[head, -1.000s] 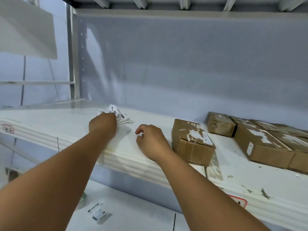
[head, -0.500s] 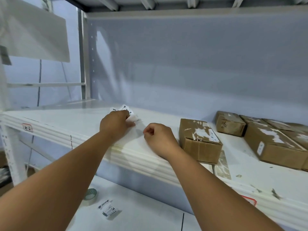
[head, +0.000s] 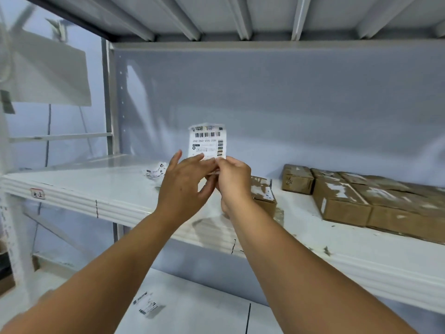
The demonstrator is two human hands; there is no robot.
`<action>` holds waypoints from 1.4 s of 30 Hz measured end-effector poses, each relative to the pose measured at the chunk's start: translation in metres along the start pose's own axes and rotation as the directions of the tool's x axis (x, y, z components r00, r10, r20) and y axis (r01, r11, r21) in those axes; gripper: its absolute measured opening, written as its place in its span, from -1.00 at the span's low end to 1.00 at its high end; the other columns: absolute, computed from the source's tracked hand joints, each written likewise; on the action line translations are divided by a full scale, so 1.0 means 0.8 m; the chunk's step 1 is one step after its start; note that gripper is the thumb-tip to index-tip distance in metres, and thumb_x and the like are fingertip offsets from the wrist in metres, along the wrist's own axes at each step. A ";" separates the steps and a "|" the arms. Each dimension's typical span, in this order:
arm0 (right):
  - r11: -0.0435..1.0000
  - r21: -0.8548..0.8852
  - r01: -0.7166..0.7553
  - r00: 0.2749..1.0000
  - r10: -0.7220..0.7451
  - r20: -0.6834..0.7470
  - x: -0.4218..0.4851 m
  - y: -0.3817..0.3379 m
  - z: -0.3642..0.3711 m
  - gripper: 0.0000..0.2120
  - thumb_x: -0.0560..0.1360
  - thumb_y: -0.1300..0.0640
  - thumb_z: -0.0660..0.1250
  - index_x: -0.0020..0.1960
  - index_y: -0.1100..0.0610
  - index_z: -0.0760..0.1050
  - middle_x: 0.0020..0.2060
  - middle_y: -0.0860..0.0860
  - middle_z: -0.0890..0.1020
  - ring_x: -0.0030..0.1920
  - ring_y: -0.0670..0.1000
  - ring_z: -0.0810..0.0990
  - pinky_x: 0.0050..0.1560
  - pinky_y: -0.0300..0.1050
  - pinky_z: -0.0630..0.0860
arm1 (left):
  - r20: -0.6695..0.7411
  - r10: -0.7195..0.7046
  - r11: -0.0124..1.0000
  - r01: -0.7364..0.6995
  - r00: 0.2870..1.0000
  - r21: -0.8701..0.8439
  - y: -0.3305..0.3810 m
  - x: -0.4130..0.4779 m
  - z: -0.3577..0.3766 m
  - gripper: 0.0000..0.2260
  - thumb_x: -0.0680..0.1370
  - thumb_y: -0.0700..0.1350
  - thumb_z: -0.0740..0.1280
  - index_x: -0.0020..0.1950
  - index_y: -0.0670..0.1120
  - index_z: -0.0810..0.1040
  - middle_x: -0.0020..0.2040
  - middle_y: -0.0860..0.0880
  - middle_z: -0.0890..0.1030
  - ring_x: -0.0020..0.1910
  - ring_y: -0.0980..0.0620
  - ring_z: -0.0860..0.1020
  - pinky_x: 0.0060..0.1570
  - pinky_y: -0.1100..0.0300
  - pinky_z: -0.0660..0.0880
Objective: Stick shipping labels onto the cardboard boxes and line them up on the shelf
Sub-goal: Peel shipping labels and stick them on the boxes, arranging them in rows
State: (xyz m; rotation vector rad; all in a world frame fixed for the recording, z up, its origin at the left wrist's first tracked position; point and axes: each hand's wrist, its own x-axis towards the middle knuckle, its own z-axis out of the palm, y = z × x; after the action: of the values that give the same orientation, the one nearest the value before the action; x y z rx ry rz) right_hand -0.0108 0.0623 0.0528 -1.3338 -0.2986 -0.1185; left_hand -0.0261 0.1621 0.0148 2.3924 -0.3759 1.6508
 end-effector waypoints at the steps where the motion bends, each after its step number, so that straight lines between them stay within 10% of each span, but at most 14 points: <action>1: 1.000 -0.009 0.006 1.000 -0.006 -0.029 -0.004 -0.007 -0.009 -0.70 0.54 0.26 0.20 -0.33 0.13 0.53 -0.27 0.21 0.65 -0.27 0.11 0.56 -0.10 0.07 0.59 | 0.000 -0.090 0.985 0.089 0.996 -0.146 0.014 0.002 -0.005 -0.64 0.51 0.02 0.14 0.08 -0.10 0.64 0.06 0.04 0.65 0.17 0.10 0.51 0.27 0.26 0.23; 7: 0.961 -0.262 0.087 0.995 -0.099 -0.034 -0.026 -0.039 -0.074 -0.77 0.51 0.18 0.21 -0.21 0.16 0.60 -0.26 0.13 0.68 -0.32 0.17 0.58 -0.30 -0.01 0.54 | 0.129 -0.705 0.461 0.590 0.697 -0.663 0.081 0.046 -0.023 -0.76 0.56 -0.15 0.30 0.21 0.04 0.48 0.20 0.06 0.46 0.03 0.14 0.53 -0.07 0.23 0.48; 11: 0.921 -0.376 0.100 0.994 -0.110 -0.005 -0.034 -0.052 -0.112 -0.77 0.50 0.21 0.19 -0.25 0.12 0.58 -0.20 0.08 0.69 -0.19 0.12 0.66 -0.21 0.09 0.62 | 0.269 -0.781 0.182 0.617 0.564 -0.765 0.103 0.075 -0.025 -0.75 0.55 -0.19 0.31 0.20 0.02 0.48 -0.03 0.00 0.60 -0.13 0.01 0.60 -0.23 0.14 0.51; 17: 0.812 -0.556 0.178 0.968 -0.246 -0.050 -0.036 -0.070 -0.163 -0.80 0.55 0.21 0.21 0.11 0.02 0.52 0.03 -0.04 0.63 -0.14 -0.05 0.59 -0.37 -0.25 0.44 | 0.449 -0.701 -0.006 0.624 0.555 -0.781 0.137 0.089 -0.018 -0.89 0.57 -0.28 0.27 -0.11 -0.16 0.55 -0.19 -0.10 0.63 -0.23 -0.01 0.62 -0.30 0.24 0.57; 21: 0.315 -0.913 0.258 0.811 -0.584 0.028 -0.033 -0.062 -0.177 -0.62 0.48 0.22 0.33 0.26 -0.02 0.43 0.15 0.03 0.42 0.18 0.08 0.35 0.10 -0.05 0.40 | 0.480 -0.680 0.002 0.657 0.554 -0.754 0.158 0.090 -0.014 -0.88 0.56 -0.32 0.26 -0.14 -0.17 0.53 -0.21 -0.13 0.62 -0.34 0.03 0.62 -0.39 0.26 0.58; 25: 0.005 -0.945 0.326 0.649 -0.729 0.220 -0.029 -0.061 -0.173 -0.72 0.37 0.27 0.42 0.05 0.06 0.60 -0.08 0.06 0.52 -0.03 0.16 0.47 -0.08 0.01 0.37 | 0.532 -0.649 -0.022 0.685 0.544 -0.728 0.178 0.094 -0.005 -0.90 0.54 -0.34 0.29 -0.13 -0.19 0.55 -0.17 -0.18 0.63 -0.33 -0.01 0.63 -0.38 0.25 0.58; 30: 0.267 -0.872 0.411 0.782 -0.595 0.186 -0.027 -0.065 -0.176 -0.68 0.58 0.12 0.21 0.32 0.06 0.46 0.20 0.04 0.51 0.22 0.10 0.38 0.22 0.00 0.33 | 0.624 -0.601 -0.209 0.655 0.500 -0.726 0.194 0.096 -0.001 -0.87 0.54 -0.35 0.26 -0.19 -0.20 0.50 -0.36 -0.12 0.58 -0.46 0.04 0.58 -0.48 0.31 0.51; 42: 0.303 -0.817 0.490 0.813 -0.496 0.305 -0.039 -0.070 -0.173 -0.57 0.63 0.05 0.11 0.48 0.09 0.25 0.41 -0.02 0.38 0.42 -0.04 0.25 0.40 -0.25 0.07 | 0.875 -0.352 -0.512 0.715 0.331 -0.476 0.192 0.095 -0.014 -0.84 0.53 -0.25 0.26 -0.26 -0.19 0.47 -0.52 -0.05 0.55 -0.56 0.07 0.54 -0.52 0.34 0.49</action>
State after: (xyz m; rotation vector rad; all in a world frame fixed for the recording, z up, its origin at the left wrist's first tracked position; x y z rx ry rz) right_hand -0.0349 -0.0878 0.0681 -2.2485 -0.7172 -0.9351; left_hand -0.0601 0.0134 0.0946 0.9644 0.0204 0.0234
